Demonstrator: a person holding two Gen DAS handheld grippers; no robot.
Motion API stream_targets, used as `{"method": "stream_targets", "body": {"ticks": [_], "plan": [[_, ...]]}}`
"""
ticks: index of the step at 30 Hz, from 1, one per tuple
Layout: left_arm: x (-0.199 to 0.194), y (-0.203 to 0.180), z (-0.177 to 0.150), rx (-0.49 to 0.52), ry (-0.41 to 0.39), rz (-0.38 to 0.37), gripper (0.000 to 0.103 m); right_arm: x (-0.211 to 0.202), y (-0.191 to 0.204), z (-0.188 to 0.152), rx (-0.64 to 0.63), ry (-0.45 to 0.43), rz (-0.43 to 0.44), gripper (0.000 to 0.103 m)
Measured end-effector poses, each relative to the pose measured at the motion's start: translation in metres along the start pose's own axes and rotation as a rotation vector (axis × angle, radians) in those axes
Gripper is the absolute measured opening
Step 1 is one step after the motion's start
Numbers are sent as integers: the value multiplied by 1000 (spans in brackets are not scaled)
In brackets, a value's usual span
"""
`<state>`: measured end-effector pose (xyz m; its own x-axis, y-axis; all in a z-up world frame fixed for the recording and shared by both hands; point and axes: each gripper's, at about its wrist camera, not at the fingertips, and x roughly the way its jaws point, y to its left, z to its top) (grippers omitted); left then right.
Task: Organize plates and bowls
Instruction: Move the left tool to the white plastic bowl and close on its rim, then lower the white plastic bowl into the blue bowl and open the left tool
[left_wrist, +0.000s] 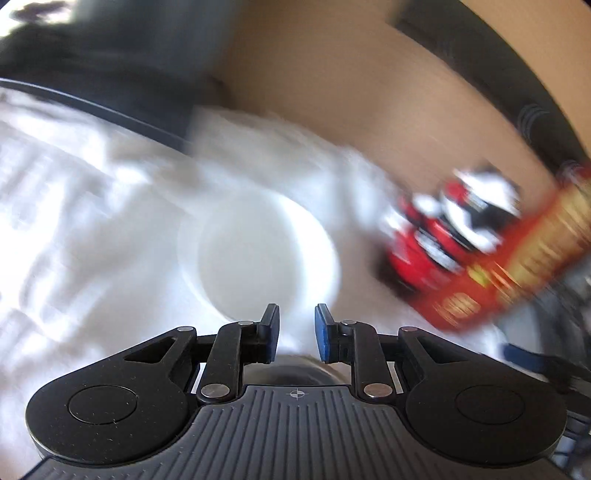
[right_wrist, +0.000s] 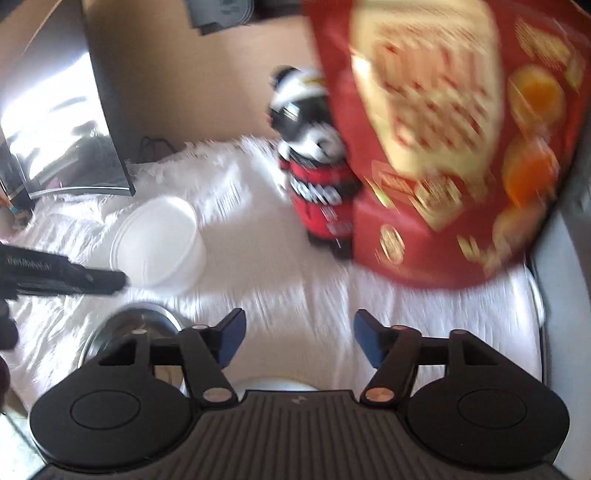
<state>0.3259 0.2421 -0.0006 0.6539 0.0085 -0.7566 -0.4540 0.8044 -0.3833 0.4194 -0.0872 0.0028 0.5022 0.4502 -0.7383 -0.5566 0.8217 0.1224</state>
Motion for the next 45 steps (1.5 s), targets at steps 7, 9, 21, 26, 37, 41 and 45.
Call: {"method": "stream_targets", "body": {"ticks": [7, 9, 21, 26, 37, 41, 45], "plan": [[54, 59, 40, -88, 49, 67, 23, 57, 78, 52, -133, -5, -47, 74], [67, 68, 46, -91, 60, 77, 23, 82, 88, 65, -90, 60, 19, 73], [128, 64, 46, -79, 178, -27, 27, 214, 97, 63, 241, 359, 162, 33], [98, 23, 53, -5, 121, -123, 26, 180, 84, 66, 264, 304, 167, 24], [26, -108, 16, 175, 102, -263, 28, 35, 0, 48, 336, 128, 131, 24], [4, -145, -19, 252, 134, -264, 28, -11, -28, 21, 354, 82, 104, 24], [-7, -167, -52, 308, 172, -255, 29, -43, -51, -8, 358, 65, 86, 24]]}}
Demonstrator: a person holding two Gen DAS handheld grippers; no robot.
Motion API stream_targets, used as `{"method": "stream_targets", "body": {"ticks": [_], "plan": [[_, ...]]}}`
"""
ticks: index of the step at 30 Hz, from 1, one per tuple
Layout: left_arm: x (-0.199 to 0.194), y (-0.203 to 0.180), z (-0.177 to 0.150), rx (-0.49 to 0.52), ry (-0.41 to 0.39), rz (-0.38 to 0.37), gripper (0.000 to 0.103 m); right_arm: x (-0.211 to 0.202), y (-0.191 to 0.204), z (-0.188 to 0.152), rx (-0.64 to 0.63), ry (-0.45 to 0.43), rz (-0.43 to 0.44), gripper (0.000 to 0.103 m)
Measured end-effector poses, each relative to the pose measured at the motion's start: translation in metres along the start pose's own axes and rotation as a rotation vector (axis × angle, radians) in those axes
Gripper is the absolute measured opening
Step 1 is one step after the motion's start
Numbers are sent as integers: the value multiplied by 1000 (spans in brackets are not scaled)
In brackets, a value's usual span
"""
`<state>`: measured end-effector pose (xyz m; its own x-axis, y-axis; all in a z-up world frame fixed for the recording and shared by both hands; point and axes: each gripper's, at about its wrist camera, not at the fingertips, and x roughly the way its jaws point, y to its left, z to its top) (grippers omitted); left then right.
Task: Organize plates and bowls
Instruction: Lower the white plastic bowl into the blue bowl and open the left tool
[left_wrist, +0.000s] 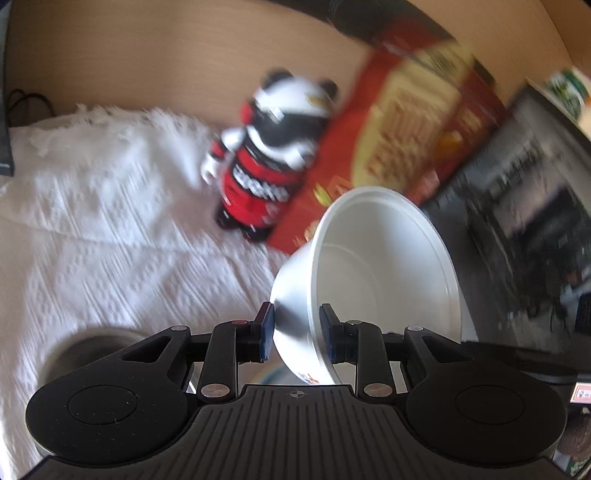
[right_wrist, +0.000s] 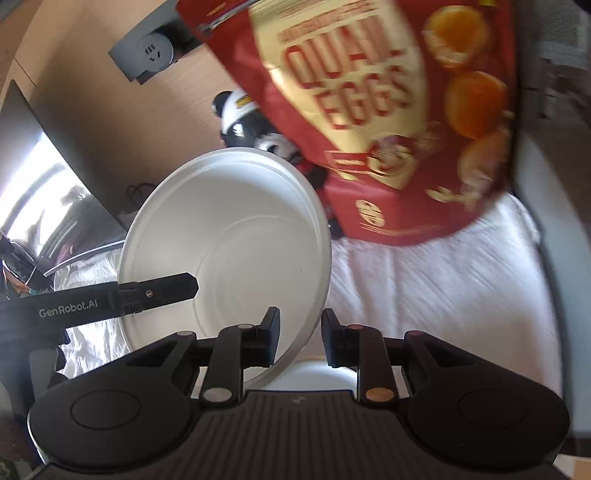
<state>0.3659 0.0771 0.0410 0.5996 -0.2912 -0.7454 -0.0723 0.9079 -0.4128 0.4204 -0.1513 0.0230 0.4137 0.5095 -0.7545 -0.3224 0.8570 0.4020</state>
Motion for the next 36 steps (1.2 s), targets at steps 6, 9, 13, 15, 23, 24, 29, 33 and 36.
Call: {"method": "stream_targets", "body": {"ticks": [6, 9, 13, 15, 23, 24, 29, 33, 36], "plan": [[1, -4, -42, 8, 75, 37, 28, -17, -24, -32, -19, 33, -10, 24], [12, 5, -62, -21, 133, 59, 28, -11, -30, -51, -32, 83, 7, 24], [27, 22, -78, -72, 179, 80, 22, 10, -33, -69, -46, 143, -1, 24], [22, 25, -80, -84, 174, 68, 22, 18, -32, -76, -67, 158, -19, 24], [-8, 19, -66, -79, 100, 33, 22, 16, -27, -78, -109, 144, -24, 26], [-8, 18, -65, -84, 100, 28, 22, 14, -27, -76, -112, 134, -27, 26], [-2, 15, -65, -87, 114, 19, 23, 3, -28, -71, -111, 87, -31, 27], [3, 18, -64, -96, 123, 31, 23, -2, -29, -70, -114, 68, -38, 27], [8, 23, -64, -113, 141, 41, 23, -4, -31, -71, -104, 66, -22, 27]]}}
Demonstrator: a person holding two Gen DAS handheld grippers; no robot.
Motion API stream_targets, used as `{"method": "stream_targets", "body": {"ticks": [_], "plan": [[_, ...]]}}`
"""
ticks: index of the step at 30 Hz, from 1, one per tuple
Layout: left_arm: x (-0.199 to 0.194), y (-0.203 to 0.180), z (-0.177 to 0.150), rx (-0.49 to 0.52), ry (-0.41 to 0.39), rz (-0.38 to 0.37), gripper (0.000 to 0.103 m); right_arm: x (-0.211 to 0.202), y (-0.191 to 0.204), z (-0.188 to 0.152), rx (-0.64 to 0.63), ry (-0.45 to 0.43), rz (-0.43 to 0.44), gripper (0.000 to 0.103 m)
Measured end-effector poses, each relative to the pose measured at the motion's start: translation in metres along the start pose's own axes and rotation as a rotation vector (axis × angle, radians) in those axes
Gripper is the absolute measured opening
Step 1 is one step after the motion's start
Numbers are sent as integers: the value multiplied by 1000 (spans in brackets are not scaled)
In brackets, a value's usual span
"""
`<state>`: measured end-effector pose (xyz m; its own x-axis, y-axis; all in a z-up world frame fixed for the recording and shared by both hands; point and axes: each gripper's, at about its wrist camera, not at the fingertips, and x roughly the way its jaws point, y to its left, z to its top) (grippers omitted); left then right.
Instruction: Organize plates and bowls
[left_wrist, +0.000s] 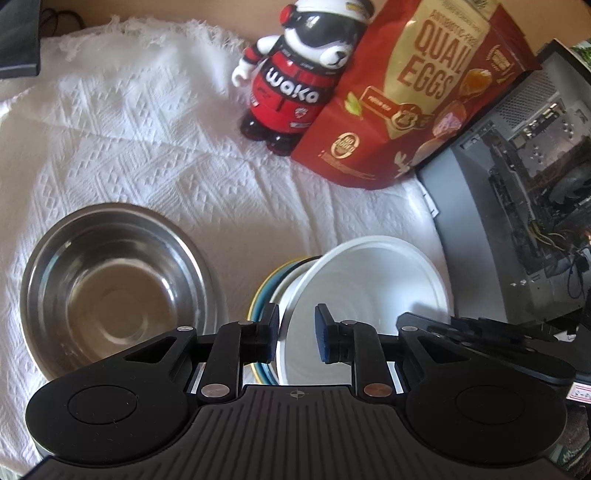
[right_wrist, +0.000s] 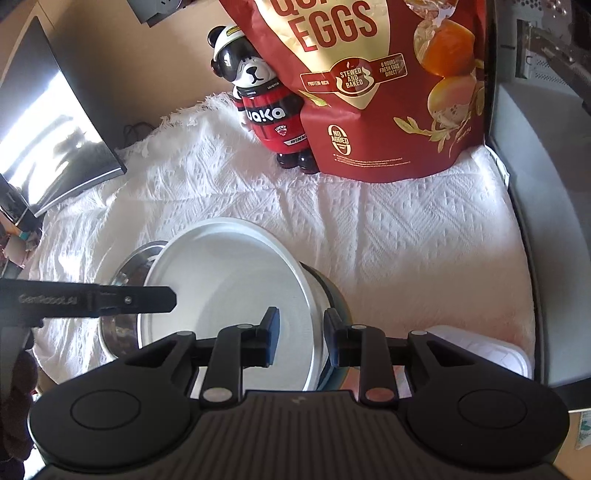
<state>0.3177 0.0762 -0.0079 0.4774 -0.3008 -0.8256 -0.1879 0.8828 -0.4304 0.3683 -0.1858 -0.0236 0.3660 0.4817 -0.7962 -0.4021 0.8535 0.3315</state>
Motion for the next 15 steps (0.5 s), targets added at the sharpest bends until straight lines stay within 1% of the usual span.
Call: {"method": "stream_targets", "body": {"ticks": [2, 4, 9, 12, 15], "plan": [[1, 3, -2, -14, 5, -1, 23, 1, -1, -1, 5, 3, 8, 27], [-3, 4, -3, -22, -2, -20, 23, 3, -2, -3, 10, 9, -3, 27], [-20, 9, -3, -55, -46, -69, 23, 2, -3, -6, 20, 7, -34, 27], [-27, 9, -5, -57, -70, -53, 23, -3, -4, -6, 20, -9, -42, 27], [-29, 12, -10, -74, -77, -45, 23, -6, -3, -7, 15, -21, -47, 27]]}}
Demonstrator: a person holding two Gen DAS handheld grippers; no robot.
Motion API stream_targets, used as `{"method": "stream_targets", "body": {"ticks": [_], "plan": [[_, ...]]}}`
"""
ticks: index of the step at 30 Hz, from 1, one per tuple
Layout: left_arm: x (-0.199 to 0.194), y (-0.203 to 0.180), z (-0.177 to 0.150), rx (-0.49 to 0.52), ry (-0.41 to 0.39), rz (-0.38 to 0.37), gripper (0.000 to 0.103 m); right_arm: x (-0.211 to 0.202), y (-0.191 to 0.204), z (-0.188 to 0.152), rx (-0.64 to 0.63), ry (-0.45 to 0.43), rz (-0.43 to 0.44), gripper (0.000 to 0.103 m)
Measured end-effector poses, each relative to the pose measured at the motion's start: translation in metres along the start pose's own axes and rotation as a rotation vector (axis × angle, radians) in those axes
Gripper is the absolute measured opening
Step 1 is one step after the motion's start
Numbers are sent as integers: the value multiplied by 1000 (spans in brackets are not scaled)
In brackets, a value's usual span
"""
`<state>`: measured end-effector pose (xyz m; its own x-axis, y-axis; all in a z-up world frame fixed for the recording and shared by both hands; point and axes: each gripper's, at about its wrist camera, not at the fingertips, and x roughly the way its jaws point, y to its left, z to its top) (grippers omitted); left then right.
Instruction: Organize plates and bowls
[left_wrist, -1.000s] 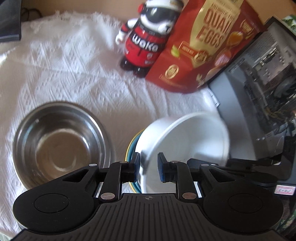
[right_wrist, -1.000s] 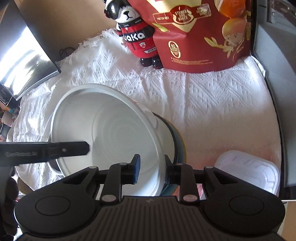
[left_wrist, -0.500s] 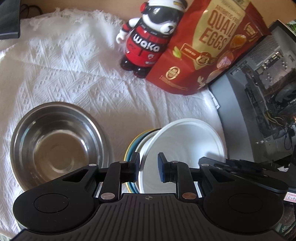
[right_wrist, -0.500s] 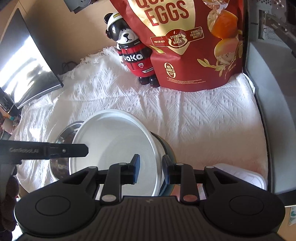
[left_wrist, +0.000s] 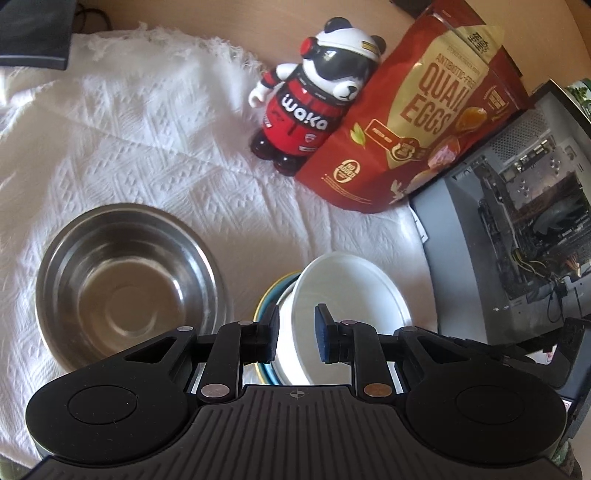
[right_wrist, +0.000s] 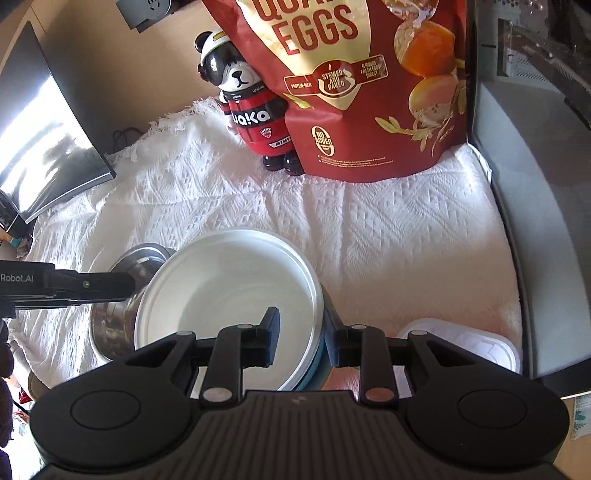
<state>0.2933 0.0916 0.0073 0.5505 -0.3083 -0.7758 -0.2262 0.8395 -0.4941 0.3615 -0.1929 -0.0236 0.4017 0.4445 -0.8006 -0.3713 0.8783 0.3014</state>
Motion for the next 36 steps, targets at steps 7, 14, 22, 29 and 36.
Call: {"method": "stream_targets", "body": {"ticks": [7, 14, 22, 29, 36], "plan": [[4, 3, -23, -19, 28, 3, 23, 0, 4, -9, -21, 14, -3, 27], [-34, 33, -29, -74, -105, 47, 23, -4, 8, -12, -75, -27, -21, 27], [-43, 114, 4, -106, -148, 254, 23, -46, 40, -22, -53, -208, 69, 45], [-11, 157, 29, 12, -48, 235, 24, -30, 117, -52, -61, -120, 121, 47], [27, 181, 39, 139, 77, 181, 27, 40, 174, -68, 110, -26, 16, 47]]}}
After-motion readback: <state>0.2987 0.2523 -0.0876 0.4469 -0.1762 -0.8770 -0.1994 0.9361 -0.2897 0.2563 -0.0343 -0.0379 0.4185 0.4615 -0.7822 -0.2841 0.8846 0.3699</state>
